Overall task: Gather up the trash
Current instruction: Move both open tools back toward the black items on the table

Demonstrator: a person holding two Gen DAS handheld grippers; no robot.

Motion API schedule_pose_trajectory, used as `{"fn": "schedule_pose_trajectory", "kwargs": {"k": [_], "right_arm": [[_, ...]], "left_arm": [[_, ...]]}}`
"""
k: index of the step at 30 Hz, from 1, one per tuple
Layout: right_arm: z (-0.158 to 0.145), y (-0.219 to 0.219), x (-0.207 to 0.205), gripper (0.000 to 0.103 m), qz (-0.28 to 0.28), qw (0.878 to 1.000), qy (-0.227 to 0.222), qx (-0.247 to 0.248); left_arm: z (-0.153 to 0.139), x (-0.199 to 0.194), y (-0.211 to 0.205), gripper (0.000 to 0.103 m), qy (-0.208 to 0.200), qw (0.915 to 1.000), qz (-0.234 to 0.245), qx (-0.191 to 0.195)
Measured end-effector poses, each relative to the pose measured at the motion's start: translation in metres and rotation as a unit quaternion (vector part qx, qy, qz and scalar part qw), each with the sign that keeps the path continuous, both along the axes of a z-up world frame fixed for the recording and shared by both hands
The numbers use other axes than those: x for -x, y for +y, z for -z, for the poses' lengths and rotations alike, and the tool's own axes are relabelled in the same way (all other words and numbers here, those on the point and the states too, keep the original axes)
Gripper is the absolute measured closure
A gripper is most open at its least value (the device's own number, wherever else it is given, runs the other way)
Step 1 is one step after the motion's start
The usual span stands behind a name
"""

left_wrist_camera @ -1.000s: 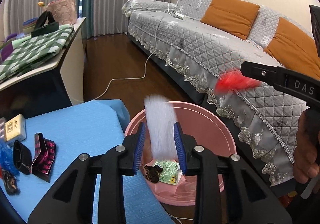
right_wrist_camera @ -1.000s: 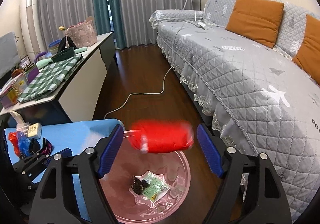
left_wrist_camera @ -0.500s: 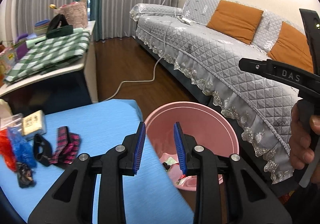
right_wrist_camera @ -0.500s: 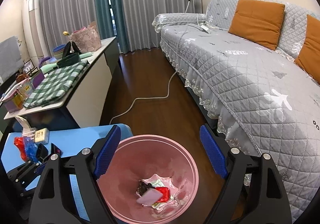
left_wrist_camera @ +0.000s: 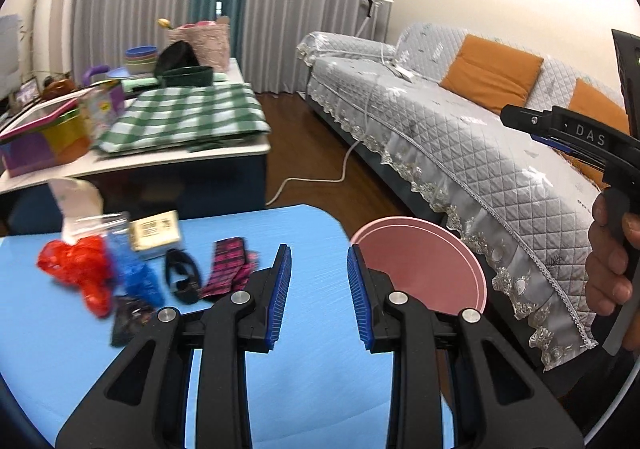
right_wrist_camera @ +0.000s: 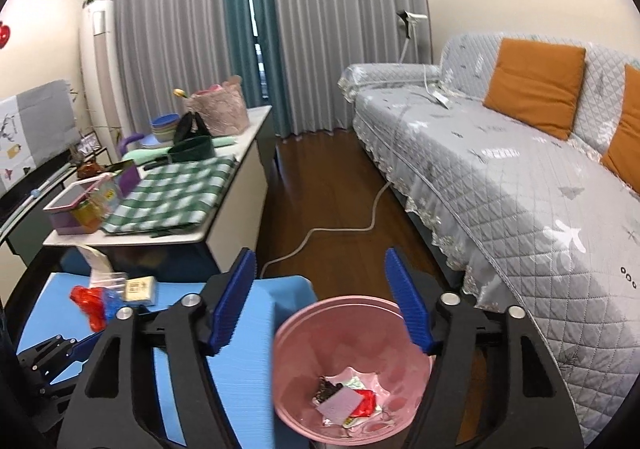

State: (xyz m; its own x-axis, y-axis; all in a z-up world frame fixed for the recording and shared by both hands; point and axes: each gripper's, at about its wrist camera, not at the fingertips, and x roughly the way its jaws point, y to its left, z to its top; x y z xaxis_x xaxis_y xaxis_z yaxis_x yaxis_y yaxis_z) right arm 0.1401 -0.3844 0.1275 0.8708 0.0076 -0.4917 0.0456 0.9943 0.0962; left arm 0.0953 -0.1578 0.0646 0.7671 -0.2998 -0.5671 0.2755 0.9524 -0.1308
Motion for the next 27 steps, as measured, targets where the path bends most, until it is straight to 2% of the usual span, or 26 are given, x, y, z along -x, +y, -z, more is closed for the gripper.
{"fn": "schedule_pose_trajectory", "kwargs": {"k": [6, 12, 19, 27], "right_arm": [[-0.009, 0.029, 0.01, 0.05, -0.02, 1.0, -0.011, 0.011], [-0.012, 0.046, 0.016, 0.06, -0.033, 0.999, -0.024, 0.0], [0.006, 0.076, 0.004, 0.064, -0.066, 0.998, -0.005, -0.011], [0.028, 0.114, -0.017, 0.064, -0.103, 0.994, 0.022, -0.011]], "left_arm": [[-0.011, 0.02, 0.034, 0.074, -0.014, 0.9998, -0.016, -0.004], [-0.017, 0.032, 0.076, 0.074, -0.027, 0.9985, -0.047, 0.0], [0.011, 0.038, 0.141, 0.074, -0.007, 0.9913, -0.127, 0.035], [0.036, 0.033, 0.188, 0.074, 0.012, 0.9824, -0.183, 0.033]]}}
